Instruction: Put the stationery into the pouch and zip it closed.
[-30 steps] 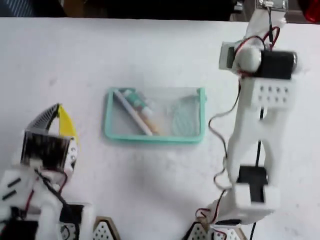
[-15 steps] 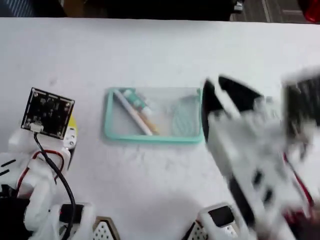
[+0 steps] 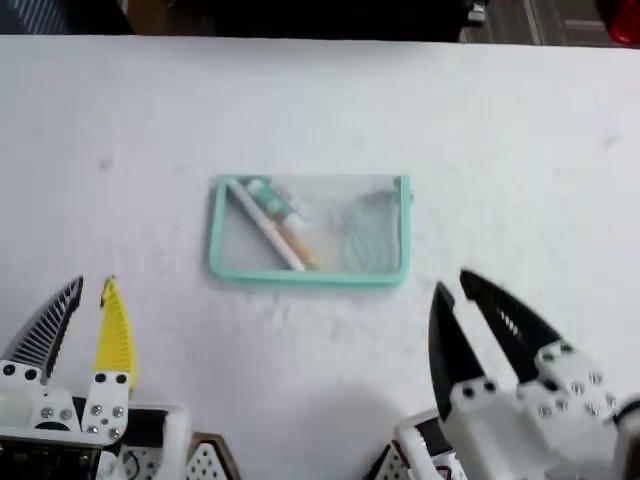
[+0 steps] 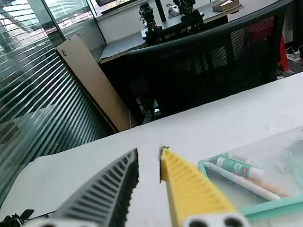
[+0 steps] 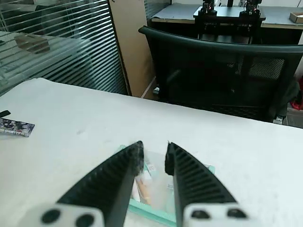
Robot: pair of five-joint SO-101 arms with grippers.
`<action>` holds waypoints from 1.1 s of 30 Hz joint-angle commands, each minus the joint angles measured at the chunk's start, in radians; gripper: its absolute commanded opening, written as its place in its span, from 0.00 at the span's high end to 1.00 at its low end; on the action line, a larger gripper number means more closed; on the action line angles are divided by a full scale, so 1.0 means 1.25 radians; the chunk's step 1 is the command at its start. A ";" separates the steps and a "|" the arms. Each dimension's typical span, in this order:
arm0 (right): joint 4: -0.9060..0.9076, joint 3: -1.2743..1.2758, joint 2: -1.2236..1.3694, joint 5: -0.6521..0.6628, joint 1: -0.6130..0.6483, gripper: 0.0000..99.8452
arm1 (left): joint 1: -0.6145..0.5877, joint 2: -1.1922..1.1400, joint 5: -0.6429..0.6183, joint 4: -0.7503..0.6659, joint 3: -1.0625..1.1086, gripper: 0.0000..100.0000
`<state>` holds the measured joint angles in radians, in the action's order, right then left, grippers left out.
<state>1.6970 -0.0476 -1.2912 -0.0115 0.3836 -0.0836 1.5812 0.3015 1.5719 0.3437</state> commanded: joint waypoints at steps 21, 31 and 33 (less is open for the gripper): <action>-0.158 0.442 -0.393 0.009 0.007 0.93 | 0.007 0.192 0.010 -0.265 0.520 0.89; -0.266 0.664 -0.393 0.009 0.006 0.93 | 0.007 0.192 0.005 -0.436 0.779 0.89; -0.327 0.754 -0.393 0.009 -0.019 0.93 | 0.007 0.192 0.005 -0.453 0.818 0.89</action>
<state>1.3855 0.7687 -1.7944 -0.0115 0.3836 -0.0836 1.8267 0.3030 1.0779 1.3042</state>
